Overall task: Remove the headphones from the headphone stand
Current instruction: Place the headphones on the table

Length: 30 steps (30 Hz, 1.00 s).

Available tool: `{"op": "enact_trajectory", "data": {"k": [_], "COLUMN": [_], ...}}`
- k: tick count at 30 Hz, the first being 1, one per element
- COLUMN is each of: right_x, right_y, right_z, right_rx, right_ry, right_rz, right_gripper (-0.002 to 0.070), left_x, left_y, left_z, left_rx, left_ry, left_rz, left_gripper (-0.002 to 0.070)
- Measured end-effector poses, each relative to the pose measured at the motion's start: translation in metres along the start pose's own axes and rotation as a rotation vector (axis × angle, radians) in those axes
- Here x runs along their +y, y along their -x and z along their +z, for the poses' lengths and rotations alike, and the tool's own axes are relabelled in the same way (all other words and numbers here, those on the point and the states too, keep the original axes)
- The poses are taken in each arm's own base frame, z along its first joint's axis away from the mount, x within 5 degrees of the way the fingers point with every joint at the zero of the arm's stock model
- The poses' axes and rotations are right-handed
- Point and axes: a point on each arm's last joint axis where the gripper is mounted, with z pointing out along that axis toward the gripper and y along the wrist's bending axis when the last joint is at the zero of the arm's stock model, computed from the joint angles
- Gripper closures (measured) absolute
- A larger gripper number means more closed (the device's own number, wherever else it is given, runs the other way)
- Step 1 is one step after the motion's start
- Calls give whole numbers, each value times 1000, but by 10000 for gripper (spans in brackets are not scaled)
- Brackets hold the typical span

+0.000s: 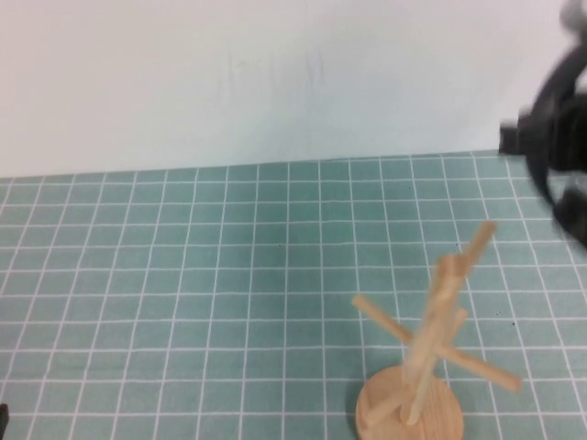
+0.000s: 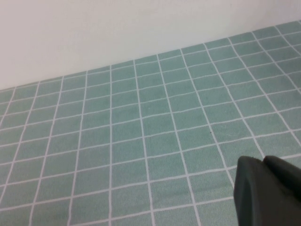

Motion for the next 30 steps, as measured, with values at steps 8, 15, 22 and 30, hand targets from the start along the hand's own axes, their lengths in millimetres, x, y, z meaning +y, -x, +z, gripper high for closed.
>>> {"op": "enact_trajectory", "data": {"k": [8,15,22,30], "right_x": [-16,-34,-42,-41], "right_y": [-37,-66,-77,-74], "right_z": [55,109,127,126], "right_rx": [231,442,494,505], "right_ry": [-132,-115,-144,-135], "right_rz": [97,222,216,157], "right_gripper": [685,685,650,213], "left_x": [0,0,0,0], "left_y": [0,0,0,0], "left_z": [0,0,0,0], "left_rx": [0,0,0,0], "left_ry": [0,0,0,0], "left_rz": [0,0,0,0], "left_gripper": [680,680,680,680]}}
